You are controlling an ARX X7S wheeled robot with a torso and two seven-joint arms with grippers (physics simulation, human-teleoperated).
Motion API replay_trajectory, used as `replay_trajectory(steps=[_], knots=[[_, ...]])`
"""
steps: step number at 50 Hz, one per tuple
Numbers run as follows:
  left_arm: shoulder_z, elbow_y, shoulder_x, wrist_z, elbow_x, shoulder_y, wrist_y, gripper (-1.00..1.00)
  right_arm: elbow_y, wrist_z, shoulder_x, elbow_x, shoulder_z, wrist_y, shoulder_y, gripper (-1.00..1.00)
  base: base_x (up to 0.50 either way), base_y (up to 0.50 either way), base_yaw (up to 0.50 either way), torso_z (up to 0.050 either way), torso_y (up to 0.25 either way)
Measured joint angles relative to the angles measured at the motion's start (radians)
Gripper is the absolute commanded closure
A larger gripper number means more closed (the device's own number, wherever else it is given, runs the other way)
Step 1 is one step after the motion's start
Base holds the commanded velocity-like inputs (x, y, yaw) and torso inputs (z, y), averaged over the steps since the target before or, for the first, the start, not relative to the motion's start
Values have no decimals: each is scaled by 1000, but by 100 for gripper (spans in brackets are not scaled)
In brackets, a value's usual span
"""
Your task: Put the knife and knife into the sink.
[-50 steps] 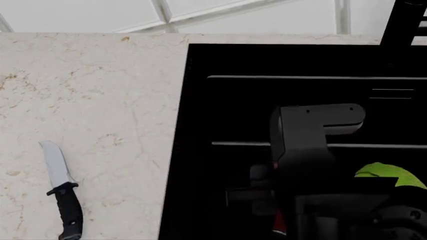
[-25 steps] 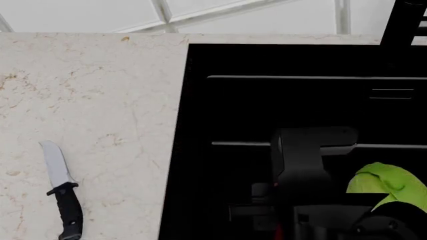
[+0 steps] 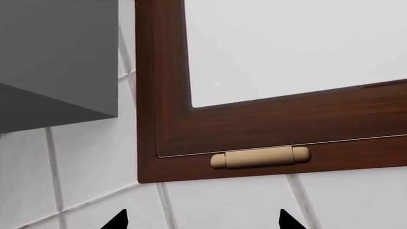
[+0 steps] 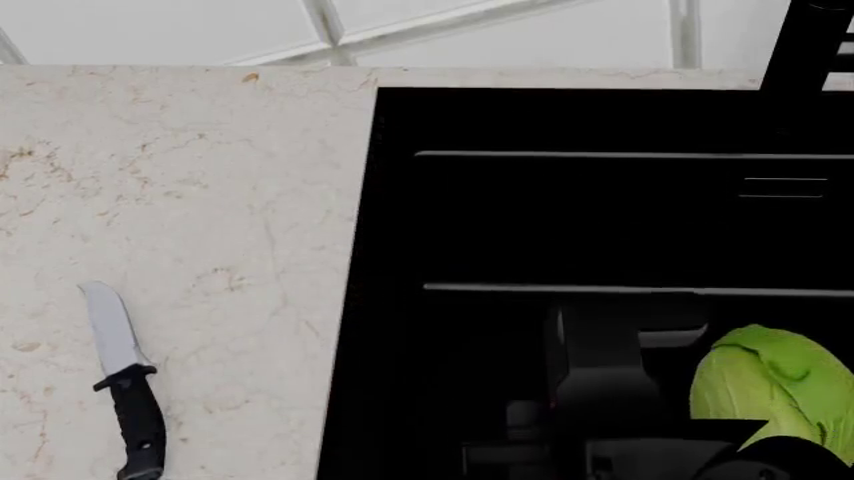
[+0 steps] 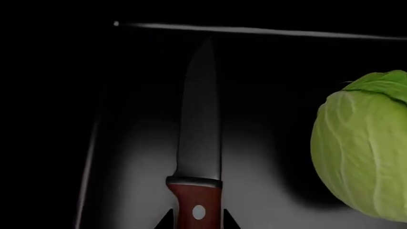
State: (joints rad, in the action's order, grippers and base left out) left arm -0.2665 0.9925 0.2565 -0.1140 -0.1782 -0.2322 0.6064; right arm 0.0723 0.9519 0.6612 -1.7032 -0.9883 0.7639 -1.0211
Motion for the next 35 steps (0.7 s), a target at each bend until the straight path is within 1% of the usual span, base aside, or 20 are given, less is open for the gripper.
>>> replay_trajectory(steps=[35], knots=[[0, 14, 26, -32, -24, 7, 7, -100, 23, -27, 2, 20, -11, -22, 40, 100, 0, 0, 0, 0, 1]])
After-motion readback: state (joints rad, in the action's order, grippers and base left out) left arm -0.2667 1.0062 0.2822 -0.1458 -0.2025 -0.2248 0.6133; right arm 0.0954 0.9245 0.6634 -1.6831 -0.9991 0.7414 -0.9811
